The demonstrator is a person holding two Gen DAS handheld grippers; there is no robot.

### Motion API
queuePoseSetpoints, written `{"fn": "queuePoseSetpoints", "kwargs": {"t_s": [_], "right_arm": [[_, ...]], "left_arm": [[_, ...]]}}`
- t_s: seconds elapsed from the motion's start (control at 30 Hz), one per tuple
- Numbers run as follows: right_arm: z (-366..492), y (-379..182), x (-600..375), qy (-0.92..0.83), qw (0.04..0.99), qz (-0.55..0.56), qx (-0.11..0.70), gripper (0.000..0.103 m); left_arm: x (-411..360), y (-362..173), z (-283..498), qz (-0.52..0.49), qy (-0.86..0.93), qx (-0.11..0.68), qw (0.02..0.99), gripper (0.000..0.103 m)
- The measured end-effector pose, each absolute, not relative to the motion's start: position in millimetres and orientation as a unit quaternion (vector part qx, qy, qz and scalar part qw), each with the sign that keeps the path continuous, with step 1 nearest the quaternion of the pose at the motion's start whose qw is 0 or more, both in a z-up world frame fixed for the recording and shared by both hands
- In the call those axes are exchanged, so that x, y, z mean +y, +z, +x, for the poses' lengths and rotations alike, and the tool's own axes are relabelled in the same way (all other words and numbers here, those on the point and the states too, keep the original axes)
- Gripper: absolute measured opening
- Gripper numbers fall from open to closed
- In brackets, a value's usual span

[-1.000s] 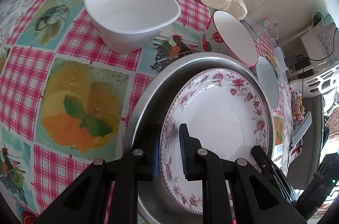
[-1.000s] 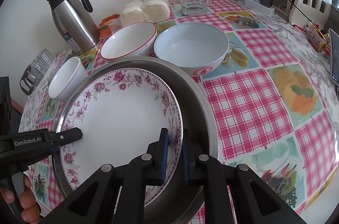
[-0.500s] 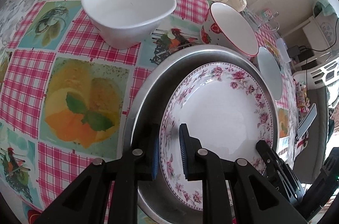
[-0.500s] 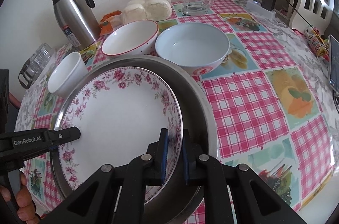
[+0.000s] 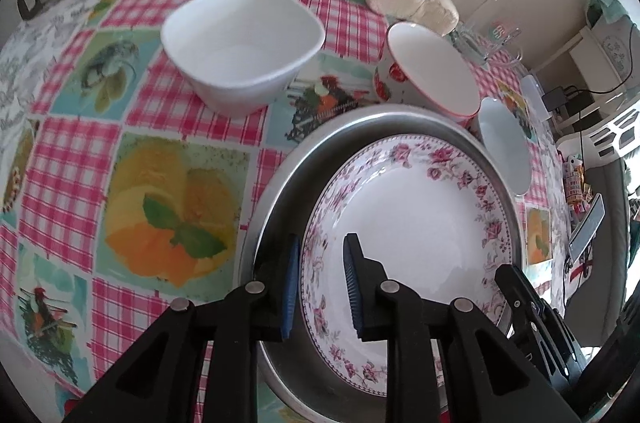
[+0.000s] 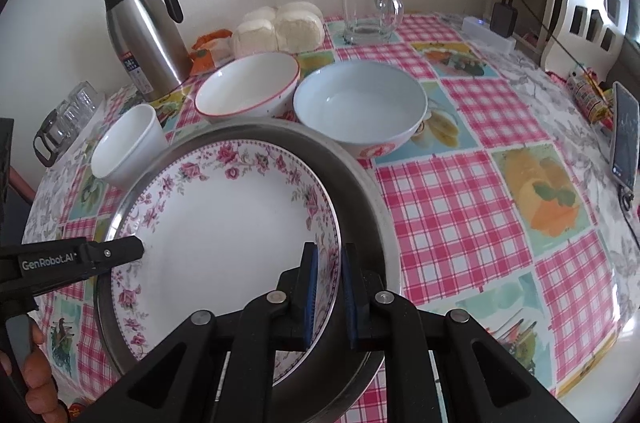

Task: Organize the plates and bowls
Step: 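Lower the pink floral plate with the left gripper into the steel basin, then open the left gripper to release the plate inside the basin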

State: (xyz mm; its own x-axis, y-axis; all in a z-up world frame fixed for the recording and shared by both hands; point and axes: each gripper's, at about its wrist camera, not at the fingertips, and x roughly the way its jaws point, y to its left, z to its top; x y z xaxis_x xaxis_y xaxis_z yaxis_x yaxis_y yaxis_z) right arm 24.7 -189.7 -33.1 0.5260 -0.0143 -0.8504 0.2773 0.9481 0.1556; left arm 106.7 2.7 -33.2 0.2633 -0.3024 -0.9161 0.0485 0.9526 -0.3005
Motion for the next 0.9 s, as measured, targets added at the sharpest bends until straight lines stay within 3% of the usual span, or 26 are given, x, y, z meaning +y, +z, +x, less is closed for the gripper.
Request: {"fn": "queuePoseSetpoints", "kwargs": {"t_s": [0.23, 0.33, 0.47, 0.53, 0.6, 0.7, 0.8, 0.9], "right_arm": [[23.9, -26.7, -187.3, -0.086, 0.873, 0.124, 0.464, 0.014], [23.1, -26.1, -186.9, -0.090, 0.875, 0.118, 0.461, 0.014], [23.3, -26.6, -186.5, -0.096, 0.875, 0.112, 0.460, 0.035], [23.2, -26.2, -186.3, -0.099, 0.877, 0.108, 0.458, 0.040], [22.8, -25.5, -185.4, -0.099, 0.878, 0.106, 0.456, 0.052], [22.6, -25.5, -184.2, -0.100, 0.880, 0.102, 0.453, 0.064], [23.1, -26.9, -183.8, -0.097, 0.880, 0.101, 0.455, 0.073], [23.3, -27.6, -183.3, -0.098, 0.880, 0.096, 0.454, 0.077]], "left_arm": [[-2.7, -13.2, 101.5, -0.092, -0.120, 0.569, 0.809, 0.024], [-3.8, -11.2, 98.0, -0.080, -0.114, 0.568, 0.811, 0.036], [-2.9, -11.5, 96.9, -0.068, -0.103, 0.569, 0.813, 0.044], [-2.7, -12.0, 97.7, -0.062, -0.097, 0.571, 0.813, 0.053], [-2.3, -12.3, 96.4, -0.056, -0.091, 0.572, 0.813, 0.070], [-2.2, -14.5, 97.0, -0.048, -0.082, 0.573, 0.814, 0.073], [-1.2, -16.4, 97.4, -0.045, -0.075, 0.575, 0.814, 0.081], [0.0, -17.6, 96.9, -0.038, -0.067, 0.573, 0.816, 0.083]]}}
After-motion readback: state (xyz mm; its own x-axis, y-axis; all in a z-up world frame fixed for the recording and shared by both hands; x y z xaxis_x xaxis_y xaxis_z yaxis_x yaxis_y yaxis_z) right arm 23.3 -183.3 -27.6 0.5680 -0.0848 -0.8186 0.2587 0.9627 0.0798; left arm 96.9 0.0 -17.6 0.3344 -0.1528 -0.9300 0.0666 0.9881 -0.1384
